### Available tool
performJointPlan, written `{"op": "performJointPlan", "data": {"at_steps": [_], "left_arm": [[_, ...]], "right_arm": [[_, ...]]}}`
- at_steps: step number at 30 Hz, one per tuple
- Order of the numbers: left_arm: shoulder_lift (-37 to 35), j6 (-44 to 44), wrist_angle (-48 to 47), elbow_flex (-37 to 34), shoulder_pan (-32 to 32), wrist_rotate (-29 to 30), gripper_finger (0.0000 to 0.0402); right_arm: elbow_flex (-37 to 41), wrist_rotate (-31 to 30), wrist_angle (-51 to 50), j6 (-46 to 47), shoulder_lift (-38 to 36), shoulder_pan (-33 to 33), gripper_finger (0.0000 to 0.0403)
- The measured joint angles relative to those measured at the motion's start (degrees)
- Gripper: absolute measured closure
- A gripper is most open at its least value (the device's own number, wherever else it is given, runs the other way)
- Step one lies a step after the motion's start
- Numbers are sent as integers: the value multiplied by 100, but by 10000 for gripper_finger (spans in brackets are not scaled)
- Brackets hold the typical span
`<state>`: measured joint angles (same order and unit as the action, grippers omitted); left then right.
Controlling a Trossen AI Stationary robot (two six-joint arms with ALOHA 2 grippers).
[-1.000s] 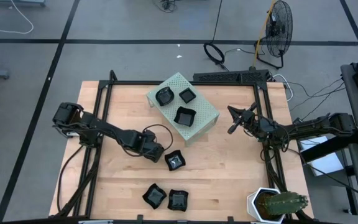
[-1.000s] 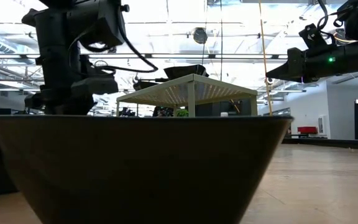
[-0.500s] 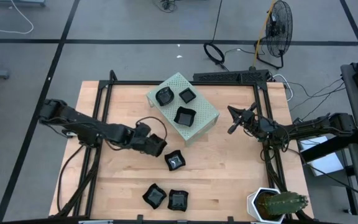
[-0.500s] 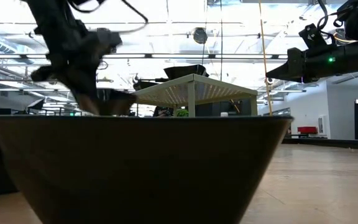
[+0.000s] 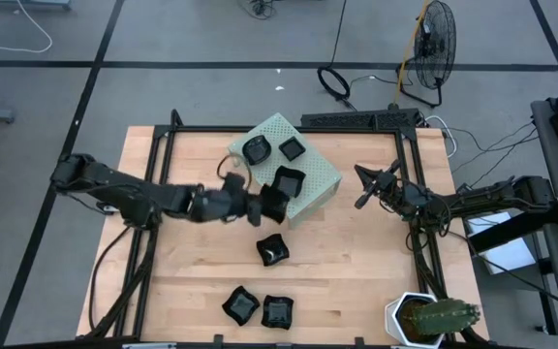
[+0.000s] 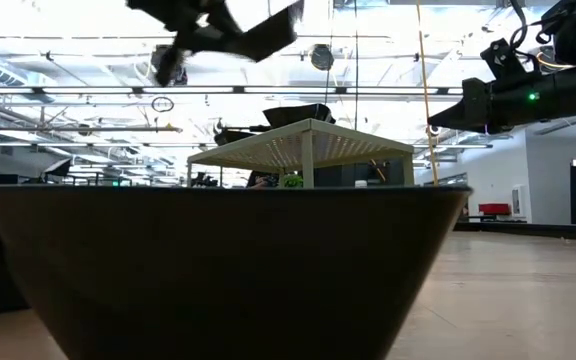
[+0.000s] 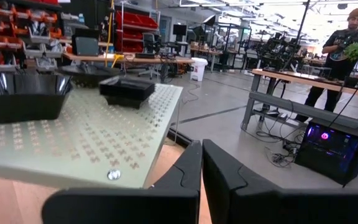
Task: Pick & Place Mini shaped plates
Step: Stack the distorted square plate on top of the other distorted square plate on the shelf
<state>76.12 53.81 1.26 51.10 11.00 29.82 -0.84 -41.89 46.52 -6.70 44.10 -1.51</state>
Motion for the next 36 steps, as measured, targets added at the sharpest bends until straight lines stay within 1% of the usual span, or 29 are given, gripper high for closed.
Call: {"op": "performJointPlan", "data": {"at_steps": [2, 4, 7, 10, 12, 14, 17, 22, 27, 33, 36], "left_arm": [[-11, -178, 233, 53, -362, -535, 398], [43, -198, 99, 247, -722, -964, 396], [200, -416, -428, 612, -1155, -1360, 398], [437, -677, -838, 1059, -1449, -1623, 397], [589, -866, -1150, 1275, -1581, -1684, 398], [776, -982, -1277, 1468, -1680, -1760, 399], [947, -1110, -1357, 1568, -1768, -1784, 395], [1099, -1120, -1471, 1575, -1828, -1783, 398], [1099, -1161, -1533, 1572, -1838, -1762, 384], [1099, -1323, -1511, 1572, -1838, -1631, 387], [1099, -1322, -1511, 1572, -1838, -1626, 382]], "right_arm": [[-1, -2, 38, 0, 2, 0, 399], [-1, -1, 28, 0, 8, 0, 399], [0, -2, 8, 0, 7, -1, 399], [-2, -1, 10, 0, 7, 0, 399], [-1, -2, 10, 0, 4, 0, 399], [-2, -1, 12, 1, 7, 0, 399], [-2, 0, 15, 0, 7, 1, 399], [-1, -2, 32, 0, 7, -1, 399], [-2, -2, 33, 0, 4, -1, 399], [0, -2, 29, 0, 7, 1, 399], [-2, -2, 31, 0, 4, -1, 399]]}}
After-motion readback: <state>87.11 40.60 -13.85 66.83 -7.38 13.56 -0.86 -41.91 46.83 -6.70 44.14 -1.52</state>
